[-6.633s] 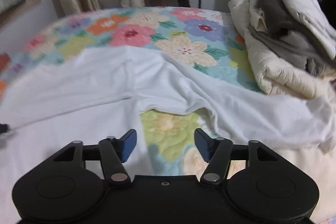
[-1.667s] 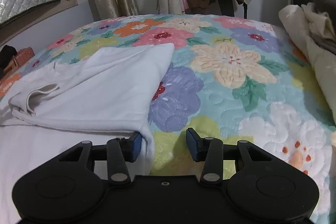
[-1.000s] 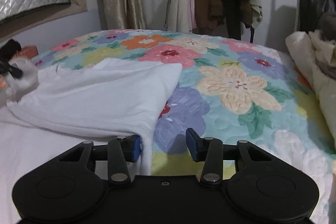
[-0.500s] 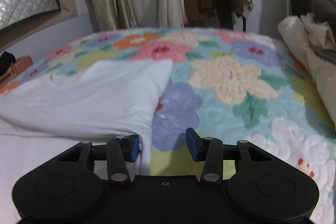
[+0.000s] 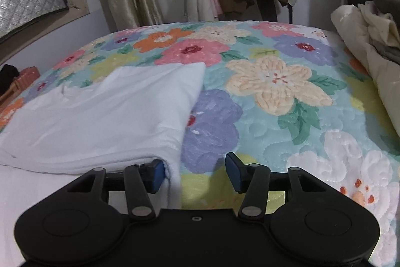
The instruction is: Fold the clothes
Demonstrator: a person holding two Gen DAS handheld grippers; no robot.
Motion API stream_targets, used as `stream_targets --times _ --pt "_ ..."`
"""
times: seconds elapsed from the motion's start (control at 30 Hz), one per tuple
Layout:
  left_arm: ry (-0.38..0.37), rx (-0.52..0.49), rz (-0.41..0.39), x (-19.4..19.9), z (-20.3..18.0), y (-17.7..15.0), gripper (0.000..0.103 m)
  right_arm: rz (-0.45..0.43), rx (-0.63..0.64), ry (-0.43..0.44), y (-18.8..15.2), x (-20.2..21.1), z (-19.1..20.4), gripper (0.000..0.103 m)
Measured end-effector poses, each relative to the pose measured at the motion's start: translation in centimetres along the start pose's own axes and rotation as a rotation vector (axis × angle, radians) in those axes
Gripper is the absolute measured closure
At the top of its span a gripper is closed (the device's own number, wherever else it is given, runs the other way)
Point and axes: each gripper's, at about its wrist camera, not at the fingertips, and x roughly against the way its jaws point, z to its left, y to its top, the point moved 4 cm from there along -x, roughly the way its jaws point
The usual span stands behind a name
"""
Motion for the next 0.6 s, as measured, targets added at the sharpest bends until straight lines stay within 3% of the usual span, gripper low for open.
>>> stream_targets --times 0.07,0.17,0.23,0.27,0.3,0.37,0.57,0.6 --pt "0.005 -0.041 -0.026 -0.1 -0.7 0.1 0.017 -0.006 0.043 0.005 0.1 1.6 0.8 0.046" --pt "0.026 -0.069 -0.005 -1.8 -1.1 0.4 0.015 -0.037 0.049 0.069 0.1 3.7 1.3 0.036" --pt "-0.008 -0.007 0.064 -3.2 -0.8 -0.2 0.039 -0.027 0.025 0.094 0.0 3.7 1.2 0.036" --pt "-0.002 0.018 0.098 -3.8 -0.7 -0.5 0.063 -0.022 0.011 0.100 0.0 3.3 1.0 0.036" --pt "0.031 0.008 0.100 -3.9 -0.8 -0.8 0.077 -0.019 -0.004 0.104 0.1 2.9 0.9 0.036" --pt "0.086 -0.035 0.083 -3.7 -1.0 -0.9 0.093 -0.011 -0.039 0.123 0.1 1.8 0.6 0.036" --pt "0.045 -0.119 -0.074 -0.2 -2.2 0.5 0.094 0.044 -0.217 0.224 -1.0 -2.1 -0.5 0.036" --pt "0.048 -0.112 -0.064 -0.1 -2.1 0.5 0.094 0.049 -0.205 0.222 -1.3 -2.3 -0.3 0.036"
